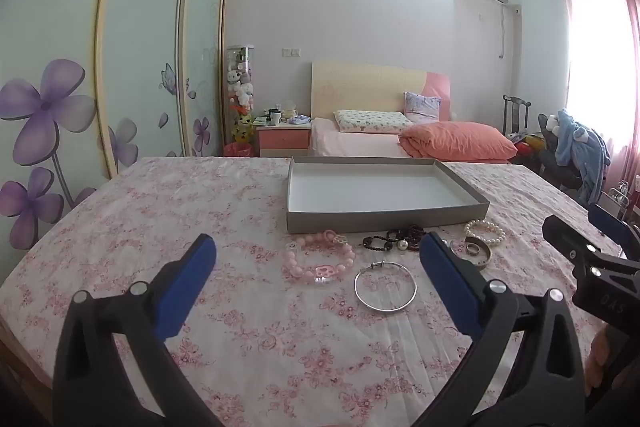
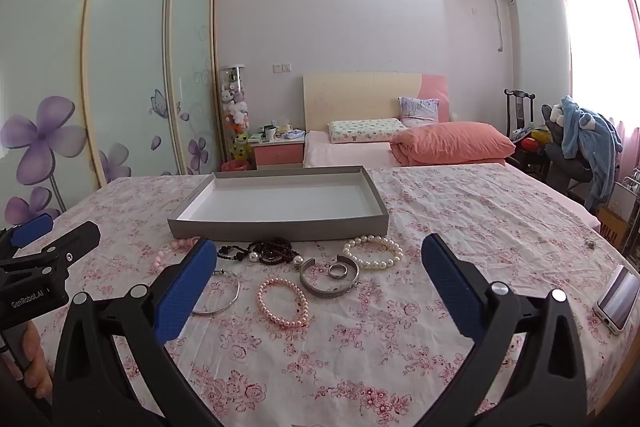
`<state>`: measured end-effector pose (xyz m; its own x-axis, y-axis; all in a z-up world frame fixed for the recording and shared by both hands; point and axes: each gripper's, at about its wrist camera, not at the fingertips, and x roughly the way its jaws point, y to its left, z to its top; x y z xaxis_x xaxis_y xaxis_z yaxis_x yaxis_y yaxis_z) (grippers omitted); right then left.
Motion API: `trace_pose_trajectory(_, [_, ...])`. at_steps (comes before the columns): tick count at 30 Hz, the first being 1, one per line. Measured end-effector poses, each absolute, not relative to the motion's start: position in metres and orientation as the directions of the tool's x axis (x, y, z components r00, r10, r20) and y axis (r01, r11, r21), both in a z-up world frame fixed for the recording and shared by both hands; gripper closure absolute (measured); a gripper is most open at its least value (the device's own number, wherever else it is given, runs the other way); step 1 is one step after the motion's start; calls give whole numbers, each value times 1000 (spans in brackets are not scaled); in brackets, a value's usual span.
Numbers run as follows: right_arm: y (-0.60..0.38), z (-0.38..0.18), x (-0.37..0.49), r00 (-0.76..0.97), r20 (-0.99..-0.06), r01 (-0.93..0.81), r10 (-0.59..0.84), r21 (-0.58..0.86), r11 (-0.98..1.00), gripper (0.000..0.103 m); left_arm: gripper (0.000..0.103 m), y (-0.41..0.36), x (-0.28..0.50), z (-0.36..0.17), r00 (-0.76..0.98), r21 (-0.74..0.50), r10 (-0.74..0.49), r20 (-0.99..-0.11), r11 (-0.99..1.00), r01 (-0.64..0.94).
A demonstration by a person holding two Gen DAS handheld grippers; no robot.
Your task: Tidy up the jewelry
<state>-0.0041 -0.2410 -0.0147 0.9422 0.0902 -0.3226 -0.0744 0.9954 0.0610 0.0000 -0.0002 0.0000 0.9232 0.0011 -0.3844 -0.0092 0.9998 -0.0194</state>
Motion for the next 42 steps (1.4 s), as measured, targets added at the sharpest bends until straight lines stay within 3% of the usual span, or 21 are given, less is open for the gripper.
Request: trace_pose_trajectory(42, [-241,-15,-3,941,-325,-74,92,66,995,2,4,0,1,0,920,-30,-2,-393,1000,-10])
